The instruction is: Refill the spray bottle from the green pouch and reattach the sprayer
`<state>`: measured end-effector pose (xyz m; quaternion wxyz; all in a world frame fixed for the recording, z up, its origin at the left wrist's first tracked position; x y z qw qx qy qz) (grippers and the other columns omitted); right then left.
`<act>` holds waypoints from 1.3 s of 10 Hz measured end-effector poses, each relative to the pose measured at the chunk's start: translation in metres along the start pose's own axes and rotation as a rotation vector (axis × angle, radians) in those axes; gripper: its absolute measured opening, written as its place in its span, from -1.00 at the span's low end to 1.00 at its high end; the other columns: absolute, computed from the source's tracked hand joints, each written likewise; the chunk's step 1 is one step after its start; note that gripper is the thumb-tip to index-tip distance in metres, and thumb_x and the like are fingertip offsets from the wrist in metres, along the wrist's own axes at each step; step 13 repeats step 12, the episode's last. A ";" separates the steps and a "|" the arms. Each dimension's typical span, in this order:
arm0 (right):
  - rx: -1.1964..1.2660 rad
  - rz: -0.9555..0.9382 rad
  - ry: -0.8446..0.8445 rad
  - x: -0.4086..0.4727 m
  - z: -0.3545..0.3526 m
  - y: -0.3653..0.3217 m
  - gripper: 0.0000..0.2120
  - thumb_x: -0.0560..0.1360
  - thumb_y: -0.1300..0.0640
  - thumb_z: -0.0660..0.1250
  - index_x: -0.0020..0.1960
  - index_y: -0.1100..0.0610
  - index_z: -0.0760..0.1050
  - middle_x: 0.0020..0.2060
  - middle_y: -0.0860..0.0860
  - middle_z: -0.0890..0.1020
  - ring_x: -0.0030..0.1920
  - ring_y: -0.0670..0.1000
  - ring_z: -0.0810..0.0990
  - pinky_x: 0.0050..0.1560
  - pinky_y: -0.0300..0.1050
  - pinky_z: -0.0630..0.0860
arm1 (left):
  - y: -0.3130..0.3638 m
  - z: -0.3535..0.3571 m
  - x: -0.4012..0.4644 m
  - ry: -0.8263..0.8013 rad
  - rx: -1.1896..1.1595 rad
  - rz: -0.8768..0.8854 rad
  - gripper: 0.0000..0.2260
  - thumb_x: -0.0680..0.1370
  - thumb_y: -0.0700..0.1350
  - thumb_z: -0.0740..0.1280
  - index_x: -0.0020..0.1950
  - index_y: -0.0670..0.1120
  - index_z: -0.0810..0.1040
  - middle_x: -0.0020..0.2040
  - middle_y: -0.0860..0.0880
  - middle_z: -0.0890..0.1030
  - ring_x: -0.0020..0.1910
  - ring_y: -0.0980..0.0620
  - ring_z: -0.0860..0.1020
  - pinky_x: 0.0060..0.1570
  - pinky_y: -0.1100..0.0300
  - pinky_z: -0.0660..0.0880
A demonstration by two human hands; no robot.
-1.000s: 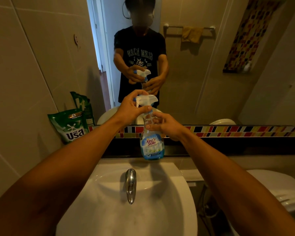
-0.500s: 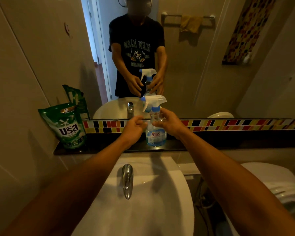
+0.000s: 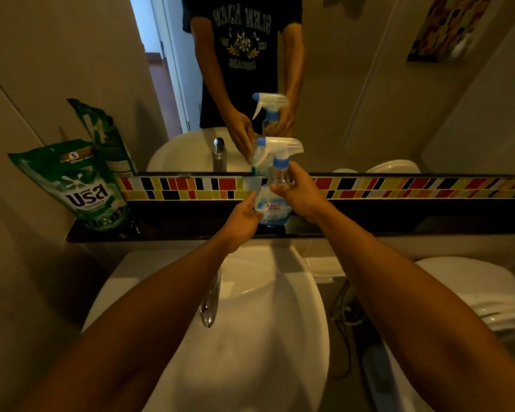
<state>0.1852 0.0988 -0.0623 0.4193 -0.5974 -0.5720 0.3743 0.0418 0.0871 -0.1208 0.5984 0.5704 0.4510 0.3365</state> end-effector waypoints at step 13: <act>0.329 -0.056 0.474 -0.036 -0.027 -0.001 -0.47 0.64 0.18 0.38 0.56 0.05 0.34 0.32 0.07 0.60 0.12 -0.23 0.65 -0.17 -0.51 0.57 | 0.016 -0.042 0.008 0.218 0.398 0.044 -0.47 0.60 -0.15 0.34 0.56 -0.05 0.28 0.40 -0.10 0.50 0.35 -0.09 0.48 0.20 0.11 0.47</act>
Point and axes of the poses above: each hand's wrist, its own x-axis towards the middle knuckle, its own z-axis out of the palm, y = z × x, the point moved 7 cm from there along x, towards the middle knuckle
